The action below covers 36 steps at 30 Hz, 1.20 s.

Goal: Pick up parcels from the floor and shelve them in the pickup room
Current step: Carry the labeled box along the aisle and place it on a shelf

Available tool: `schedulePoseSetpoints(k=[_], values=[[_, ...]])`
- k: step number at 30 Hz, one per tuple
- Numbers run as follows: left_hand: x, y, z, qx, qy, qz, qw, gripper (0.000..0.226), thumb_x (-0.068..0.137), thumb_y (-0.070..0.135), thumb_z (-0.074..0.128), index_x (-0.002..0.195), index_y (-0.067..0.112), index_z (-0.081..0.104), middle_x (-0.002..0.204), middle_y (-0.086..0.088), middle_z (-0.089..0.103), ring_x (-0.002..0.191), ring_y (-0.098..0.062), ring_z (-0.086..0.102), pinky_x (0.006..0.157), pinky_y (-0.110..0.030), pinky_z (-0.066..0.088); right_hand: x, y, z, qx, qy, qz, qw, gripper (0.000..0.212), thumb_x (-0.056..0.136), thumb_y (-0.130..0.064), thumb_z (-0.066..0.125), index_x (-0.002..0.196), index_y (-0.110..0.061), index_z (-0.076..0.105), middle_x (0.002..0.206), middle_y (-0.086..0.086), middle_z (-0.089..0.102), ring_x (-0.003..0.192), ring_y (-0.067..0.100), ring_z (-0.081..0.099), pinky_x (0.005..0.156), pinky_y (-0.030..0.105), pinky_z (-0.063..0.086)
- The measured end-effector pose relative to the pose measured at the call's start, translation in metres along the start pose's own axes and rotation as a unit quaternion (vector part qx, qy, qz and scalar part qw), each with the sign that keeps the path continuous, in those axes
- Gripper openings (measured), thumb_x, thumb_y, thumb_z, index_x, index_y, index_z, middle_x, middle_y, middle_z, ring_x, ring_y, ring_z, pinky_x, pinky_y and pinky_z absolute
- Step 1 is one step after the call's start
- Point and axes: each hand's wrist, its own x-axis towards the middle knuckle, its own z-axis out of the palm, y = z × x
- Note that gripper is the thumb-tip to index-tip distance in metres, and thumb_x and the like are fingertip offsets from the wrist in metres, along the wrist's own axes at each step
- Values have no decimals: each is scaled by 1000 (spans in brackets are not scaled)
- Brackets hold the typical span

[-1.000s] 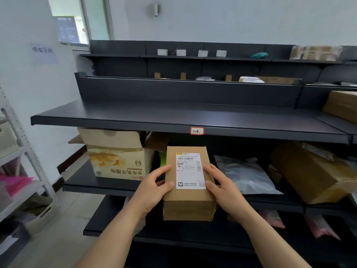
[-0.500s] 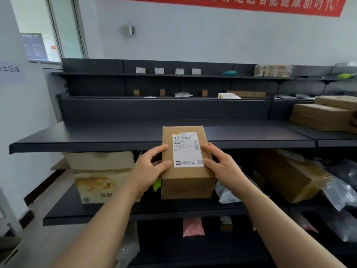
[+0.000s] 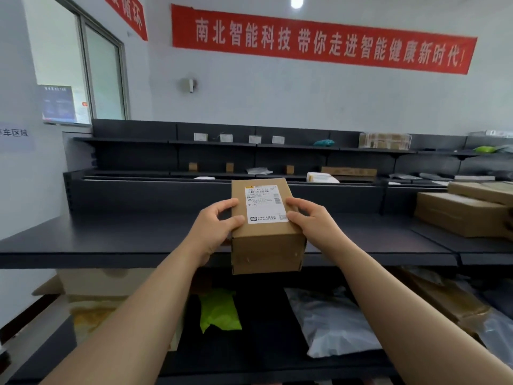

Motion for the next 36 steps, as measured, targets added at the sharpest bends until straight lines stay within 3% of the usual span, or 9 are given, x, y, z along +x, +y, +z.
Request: schedulePoseSetpoints(k=[2,4,9,15,19,22,30,36], values=[[17,-2,4,1,1,-11,1000,49,86,24,65,133,28,52,132,2,50,113,-19,53,92,-41,52,18,3,-2,16,2,7,1000,43,93,-21,53,136,-23,50,138,-2,50,116,14,52,85,23,42],[35,-5,9,-5,2,-19,1000,50,86,23,64,134,27,51,130,1,51,111,-20,54,90,-44,53,36,7,-2,27,2,19,999,42,94,-20,52,136,-22,49,138,-1,50,114,16,52,84,25,42],[73,-16,17,-25,7,-35,999,49,87,19,63,134,23,51,126,-2,55,92,-17,62,66,-32,55,71,19,2,30,-2,44,999,43,95,-20,49,138,-20,47,137,1,50,113,16,51,81,27,41],[109,-35,22,-28,3,-61,998,49,86,18,64,133,21,53,129,-2,55,99,-21,62,75,-38,58,101,32,10,17,0,69,997,42,95,-19,48,137,-20,47,132,2,52,102,15,52,68,23,42],[132,-46,22,-24,-7,-74,997,49,85,18,65,133,19,53,132,-2,54,103,-24,62,84,-46,57,122,41,17,12,5,93,996,42,95,-20,47,137,-21,48,126,2,54,91,12,52,66,26,44],[147,-53,23,-8,-9,-79,997,50,85,19,65,133,18,53,134,-3,53,110,-24,58,92,-47,52,134,46,21,-4,-2,111,994,41,96,-21,46,138,-22,47,120,0,54,93,15,53,69,28,45],[173,-70,29,13,-35,-96,995,51,86,26,63,135,18,51,130,-5,56,110,-25,57,84,-37,53,158,54,26,-38,-3,147,988,41,98,-20,41,139,-22,45,115,2,54,87,15,50,65,29,42],[184,-74,32,17,-35,-95,995,52,87,26,62,137,18,48,134,-5,53,114,-24,54,87,-37,51,171,57,30,-48,1,156,987,41,99,-21,37,140,-24,43,121,3,51,101,22,49,77,36,43]])
